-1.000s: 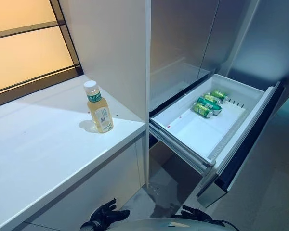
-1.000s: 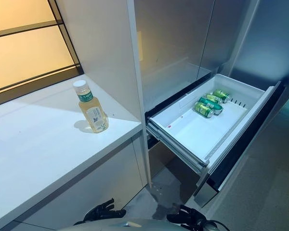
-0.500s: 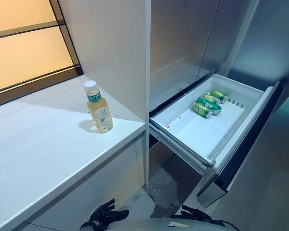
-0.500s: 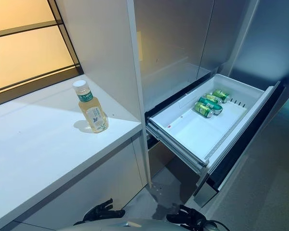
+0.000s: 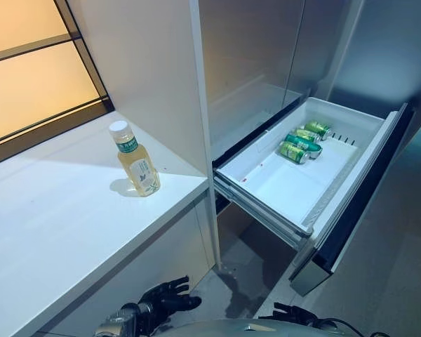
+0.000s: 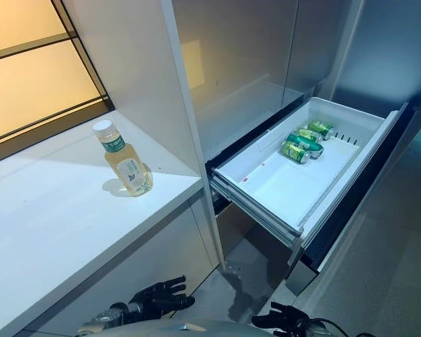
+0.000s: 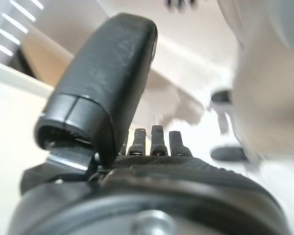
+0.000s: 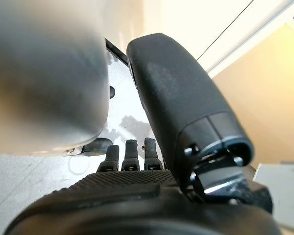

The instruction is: Put drinks into fridge and close the fridge

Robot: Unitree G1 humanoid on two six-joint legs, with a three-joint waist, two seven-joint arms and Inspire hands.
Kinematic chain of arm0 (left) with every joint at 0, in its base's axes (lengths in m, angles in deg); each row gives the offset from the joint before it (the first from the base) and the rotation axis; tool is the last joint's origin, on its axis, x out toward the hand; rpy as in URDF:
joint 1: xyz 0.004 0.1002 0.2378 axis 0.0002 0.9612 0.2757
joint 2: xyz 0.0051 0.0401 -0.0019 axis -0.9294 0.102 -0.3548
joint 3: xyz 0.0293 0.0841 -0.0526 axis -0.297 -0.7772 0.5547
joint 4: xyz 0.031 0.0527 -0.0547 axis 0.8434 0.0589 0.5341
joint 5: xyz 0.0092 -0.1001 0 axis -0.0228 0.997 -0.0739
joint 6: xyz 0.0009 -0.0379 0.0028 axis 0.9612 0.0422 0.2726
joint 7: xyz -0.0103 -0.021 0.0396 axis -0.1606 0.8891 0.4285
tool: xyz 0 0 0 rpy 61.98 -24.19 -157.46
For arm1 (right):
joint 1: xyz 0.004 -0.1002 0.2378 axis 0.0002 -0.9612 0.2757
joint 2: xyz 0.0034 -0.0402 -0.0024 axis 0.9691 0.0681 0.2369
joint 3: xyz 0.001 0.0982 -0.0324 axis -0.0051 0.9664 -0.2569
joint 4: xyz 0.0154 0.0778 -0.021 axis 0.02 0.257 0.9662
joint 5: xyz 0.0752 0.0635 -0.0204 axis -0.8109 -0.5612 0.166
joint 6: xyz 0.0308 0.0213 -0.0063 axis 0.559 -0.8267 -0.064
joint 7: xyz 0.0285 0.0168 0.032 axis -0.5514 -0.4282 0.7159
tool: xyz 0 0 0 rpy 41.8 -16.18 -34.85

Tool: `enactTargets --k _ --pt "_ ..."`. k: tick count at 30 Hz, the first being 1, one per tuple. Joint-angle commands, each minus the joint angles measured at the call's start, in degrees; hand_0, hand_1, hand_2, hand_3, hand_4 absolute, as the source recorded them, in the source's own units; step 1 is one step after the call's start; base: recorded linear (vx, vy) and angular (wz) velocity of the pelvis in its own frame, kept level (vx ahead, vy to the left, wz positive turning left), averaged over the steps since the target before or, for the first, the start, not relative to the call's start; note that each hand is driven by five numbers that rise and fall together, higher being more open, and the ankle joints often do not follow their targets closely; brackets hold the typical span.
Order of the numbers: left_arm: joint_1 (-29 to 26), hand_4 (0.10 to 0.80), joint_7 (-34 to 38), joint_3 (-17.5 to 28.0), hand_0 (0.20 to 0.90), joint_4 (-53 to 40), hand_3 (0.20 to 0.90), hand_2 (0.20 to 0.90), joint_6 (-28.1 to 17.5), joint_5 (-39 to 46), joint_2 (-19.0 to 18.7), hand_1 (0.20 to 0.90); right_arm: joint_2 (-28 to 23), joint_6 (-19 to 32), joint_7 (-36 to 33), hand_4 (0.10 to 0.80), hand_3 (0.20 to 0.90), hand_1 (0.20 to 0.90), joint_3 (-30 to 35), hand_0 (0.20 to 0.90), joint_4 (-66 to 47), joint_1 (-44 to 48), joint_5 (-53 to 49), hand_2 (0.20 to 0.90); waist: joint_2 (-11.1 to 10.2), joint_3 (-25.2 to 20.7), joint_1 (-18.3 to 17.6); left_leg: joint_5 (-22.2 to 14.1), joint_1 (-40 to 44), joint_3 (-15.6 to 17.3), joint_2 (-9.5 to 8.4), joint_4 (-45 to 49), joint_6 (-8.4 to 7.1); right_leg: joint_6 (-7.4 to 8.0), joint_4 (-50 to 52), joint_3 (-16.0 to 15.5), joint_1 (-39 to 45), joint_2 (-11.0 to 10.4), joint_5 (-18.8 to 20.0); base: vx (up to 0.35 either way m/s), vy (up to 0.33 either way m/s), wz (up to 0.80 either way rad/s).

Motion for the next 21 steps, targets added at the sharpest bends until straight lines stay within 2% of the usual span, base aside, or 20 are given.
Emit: enactTargets --k 1,2,4,5,7,9,13,15,18,19,21 --pt "-6.3 0.8 -12.9 4.1 0.9 -18.3 0.9 0.9 12.5 15.8 -6.1 0.9 -1.3 0.8 1.8 0.8 0.9 0.9 -1.7 0.9 -2.0 1.4 0.4 0.9 -0.3 -0.6 1.0 -4.8 1.7 2.6 -2.62 0.4 2.33 1.46 2.3 0.1 -1.6 0.4 1.2 0.0 0.0 0.0" --pt "-6.3 0.8 -14.3 4.7 0.9 -20.7 0.9 0.9 13.3 17.4 -6.7 0.9 -1.4 0.8 1.8 0.8 0.9 0.9 -1.7 0.9 -2.2 1.1 0.3 0.9 -0.3 -0.6 1.1 -4.8 1.6 2.6 -2.62 0.4 2.35 1.46 2.3 0.1 -1.6 0.4 1.2 0.0 0.0 0.0" --pt "-6.2 0.8 -16.4 8.2 0.9 -33.1 0.9 0.9 16.8 24.5 -8.3 0.9 -1.2 1.2 1.4 0.8 0.9 0.9 -1.4 0.9 -3.0 -0.2 -0.3 0.9 -0.4 -0.8 1.7 -4.9 1.6 2.2 -2.68 0.4 2.51 1.45 2.3 0.0 -1.5 0.2 1.3 0.0 0.0 0.0" --pt "-6.0 0.8 -17.4 9.2 0.9 -35.7 0.9 0.9 17.0 26.1 -8.5 0.9 -1.1 1.3 1.2 0.8 0.9 0.9 -1.4 0.9 -3.3 -0.6 -0.4 0.9 -0.5 -0.7 1.8 -5.0 1.6 2.1 -2.7 0.4 2.56 1.42 2.2 -0.1 -1.5 0.2 1.3 0.009 -0.014 0.05" --pt "-5.9 0.8 -22.0 13.3 0.9 -44.2 0.9 0.9 15.7 32.6 -7.6 0.9 -0.5 2.0 0.7 0.8 0.9 0.9 -1.2 0.9 -3.6 -1.9 -1.0 0.9 -0.8 -0.8 2.3 -5.4 1.7 1.6 -2.81 0.4 2.73 1.28 1.9 -0.3 -1.1 0.1 1.3 0.017 -0.019 0.07" --pt "-6.3 0.8 -24.2 16.3 0.9 -48.3 0.9 0.9 14.2 36.9 -7.1 0.9 0.0 2.3 0.3 0.8 0.9 0.9 -1.2 0.9 -3.8 -2.6 -1.0 0.9 -1.1 -0.9 2.4 -5.7 1.9 1.2 -2.82 0.4 2.79 1.22 1.7 -0.4 -0.8 0.1 1.2 0.032 -0.022 0.03" --pt "-9.1 0.8 -24.6 19.9 0.9 -54.9 0.9 0.9 10.3 43.4 -6.4 0.9 1.6 2.7 -0.8 0.8 0.9 0.9 -2.2 0.9 -3.9 -3.7 -1.5 0.9 -1.8 -1.6 2.5 -6.2 2.2 0.8 -2.8 0.4 2.81 1.12 1.3 -0.4 -0.1 0.1 0.9 0.055 -0.029 0.02" --pt "-10.4 0.8 -23.5 20.9 0.9 -56.6 0.9 0.9 7.8 45.3 -6.4 0.9 2.2 3.0 -1.2 0.8 0.9 0.9 -2.7 0.9 -3.8 -4.2 -1.7 0.9 -2.0 -1.9 2.5 -6.4 2.3 0.6 -2.81 0.4 2.79 1.12 1.2 -0.4 0.1 0.1 0.8 0.049 -0.023 0.01" --pt "-12.8 0.8 -17.7 22.6 0.9 -59.9 0.9 0.9 -0.6 46.0 -6.3 0.9 3.4 3.5 -1.9 0.8 0.9 0.9 -3.3 0.9 -3.7 -5.0 -1.8 0.9 -2.5 -2.5 2.4 -6.5 2.4 0.4 -2.77 0.4 2.73 1.1 0.9 -0.5 0.3 0.1 0.7 0.048 -0.02 0.01" --pt "-13.5 0.8 -15.8 23.2 0.9 -60.7 0.9 0.9 -5.9 44.7 -6.4 0.9 3.8 3.5 -2.2 0.8 0.9 0.9 -3.5 0.9 -3.8 -5.2 -1.8 0.9 -2.6 -2.7 2.4 -6.5 2.3 0.3 -2.79 0.4 2.73 1.09 0.9 -0.6 0.3 0.1 0.7 0.041 -0.012 0.01" --pt "-14.5 0.8 -13.4 24.5 0.9 -62.3 0.9 0.9 -10.0 41.7 -6.4 0.9 4.3 3.9 -2.4 0.8 0.9 0.9 -3.7 0.9 -3.6 -5.7 -2.0 0.9 -2.9 -2.9 2.4 -6.5 2.3 0.1 -2.8 0.4 2.69 1.06 0.8 -0.6 0.4 0.2 0.6 0.037 -0.013 0.01"
